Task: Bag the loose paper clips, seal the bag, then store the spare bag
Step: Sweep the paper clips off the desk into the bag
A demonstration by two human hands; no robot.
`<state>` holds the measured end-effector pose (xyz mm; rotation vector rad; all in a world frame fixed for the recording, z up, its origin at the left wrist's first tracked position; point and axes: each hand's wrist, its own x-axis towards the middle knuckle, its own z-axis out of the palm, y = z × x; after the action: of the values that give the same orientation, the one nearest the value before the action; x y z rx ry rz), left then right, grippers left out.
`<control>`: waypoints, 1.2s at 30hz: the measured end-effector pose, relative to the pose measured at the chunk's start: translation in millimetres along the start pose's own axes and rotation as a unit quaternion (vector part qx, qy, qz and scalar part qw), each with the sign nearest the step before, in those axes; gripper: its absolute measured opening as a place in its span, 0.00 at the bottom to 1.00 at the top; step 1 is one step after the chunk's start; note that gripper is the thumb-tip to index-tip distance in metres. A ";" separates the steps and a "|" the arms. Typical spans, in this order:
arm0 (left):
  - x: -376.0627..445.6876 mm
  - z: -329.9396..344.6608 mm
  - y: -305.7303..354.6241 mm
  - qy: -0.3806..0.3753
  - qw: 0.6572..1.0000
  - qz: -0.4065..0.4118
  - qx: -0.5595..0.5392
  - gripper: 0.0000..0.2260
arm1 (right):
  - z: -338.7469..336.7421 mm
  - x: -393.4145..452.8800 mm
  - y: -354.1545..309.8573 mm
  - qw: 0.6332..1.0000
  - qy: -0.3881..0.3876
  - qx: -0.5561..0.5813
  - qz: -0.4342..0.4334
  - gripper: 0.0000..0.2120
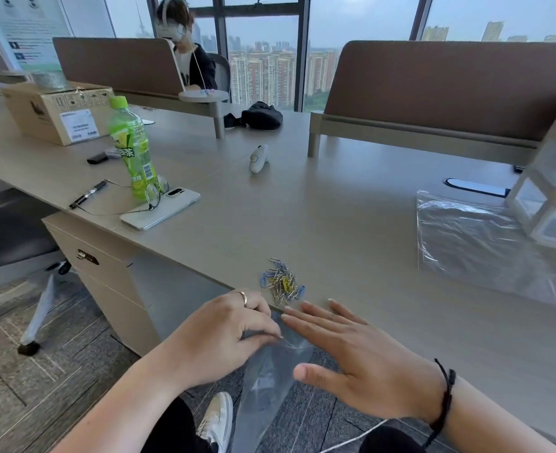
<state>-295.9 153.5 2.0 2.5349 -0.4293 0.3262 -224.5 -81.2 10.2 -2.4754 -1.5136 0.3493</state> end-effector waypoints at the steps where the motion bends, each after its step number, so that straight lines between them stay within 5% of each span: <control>1: -0.4 -0.1 -0.5 0.000 1.000 -0.001 -0.001 0.06 | -0.3 -0.2 0.3 1.000 0.003 0.020 -0.006 0.35; 5: -1.9 -1.9 -2.6 0.004 1.000 -0.002 0.003 0.07 | -5.1 10.3 15.0 0.986 0.080 0.144 0.008 0.33; 8: -3.8 -2.7 -3.5 0.003 1.000 -0.005 0.006 0.05 | -12.0 30.6 31.7 0.984 0.122 0.110 0.074 0.41; 13: -4.9 -5.2 -3.9 0.007 1.000 -0.011 0.006 0.05 | -7.8 51.9 29.8 0.995 0.059 -0.016 0.079 0.42; 23: -5.1 -6.5 -7.0 0.006 1.000 -0.008 0.008 0.05 | 1.6 19.2 8.4 0.996 0.012 -0.077 0.039 0.40; 32: -1.8 -2.3 -6.2 0.005 1.000 -0.005 0.009 0.07 | -4.4 17.8 9.7 0.994 0.022 0.105 -0.018 0.32; 36: -5.3 -3.5 -8.2 0.006 1.000 -0.005 0.009 0.06 | -10.9 27.6 25.9 0.964 0.090 0.245 0.043 0.29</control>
<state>-298.2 163.2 -0.7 2.5513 -0.4103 0.3421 -187.1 -68.8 10.2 -2.1163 -1.0889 0.4398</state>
